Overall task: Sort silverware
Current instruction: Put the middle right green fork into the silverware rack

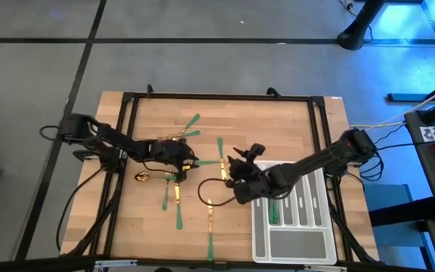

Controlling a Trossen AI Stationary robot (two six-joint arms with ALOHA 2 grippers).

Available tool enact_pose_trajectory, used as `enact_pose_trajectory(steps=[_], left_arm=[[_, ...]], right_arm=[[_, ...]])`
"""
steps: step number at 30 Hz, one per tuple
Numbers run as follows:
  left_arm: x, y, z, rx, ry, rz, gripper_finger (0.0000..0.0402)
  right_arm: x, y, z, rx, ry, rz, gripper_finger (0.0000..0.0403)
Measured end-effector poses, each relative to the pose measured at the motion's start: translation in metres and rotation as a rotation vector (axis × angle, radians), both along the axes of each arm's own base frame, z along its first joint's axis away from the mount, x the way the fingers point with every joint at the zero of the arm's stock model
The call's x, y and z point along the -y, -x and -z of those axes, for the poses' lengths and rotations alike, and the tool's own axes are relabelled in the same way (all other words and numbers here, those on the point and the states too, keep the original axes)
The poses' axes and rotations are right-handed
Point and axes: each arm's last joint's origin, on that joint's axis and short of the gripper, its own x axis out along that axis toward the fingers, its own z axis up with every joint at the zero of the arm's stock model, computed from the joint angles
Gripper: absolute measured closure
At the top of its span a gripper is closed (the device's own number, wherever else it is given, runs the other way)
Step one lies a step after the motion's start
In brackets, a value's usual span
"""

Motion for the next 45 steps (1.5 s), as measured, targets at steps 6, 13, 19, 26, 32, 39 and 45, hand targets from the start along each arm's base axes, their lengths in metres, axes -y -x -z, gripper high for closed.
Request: enact_pose_trajectory(steps=[6,13,19,26,32,39,45], left_arm=[[-0.004,-0.026,0.010,0.006,0.009,-0.009,0.0204],[-0.007,-0.060,0.024,-0.050,-0.007,0.002,0.0185],[-0.012,-0.075,0.032,-0.139,0.007,-0.013,0.0242],[-0.012,-0.082,0.030,-0.132,0.055,-0.037,0.0371],[-0.004,-0.086,0.023,-0.057,0.127,-0.053,0.0389],[0.034,-0.086,0.000,0.030,0.184,0.006,0.0393],[0.074,-0.084,-0.021,0.171,0.089,0.021,0.0392]], right_arm=[[-0.014,0.008,-0.003,0.029,0.024,-0.007,0.0230],[-0.017,0.008,-0.010,0.048,0.029,-0.007,0.0230],[-0.021,0.006,-0.021,0.088,0.001,-0.016,0.0230],[-0.057,0.026,-0.039,0.075,-0.146,-0.113,0.0230],[-0.090,0.052,-0.041,0.049,-0.540,-0.138,0.0230],[-0.125,0.059,-0.012,-0.022,-0.709,-0.142,0.0230],[-0.133,0.042,0.027,-0.061,-0.742,-0.047,0.0230]])
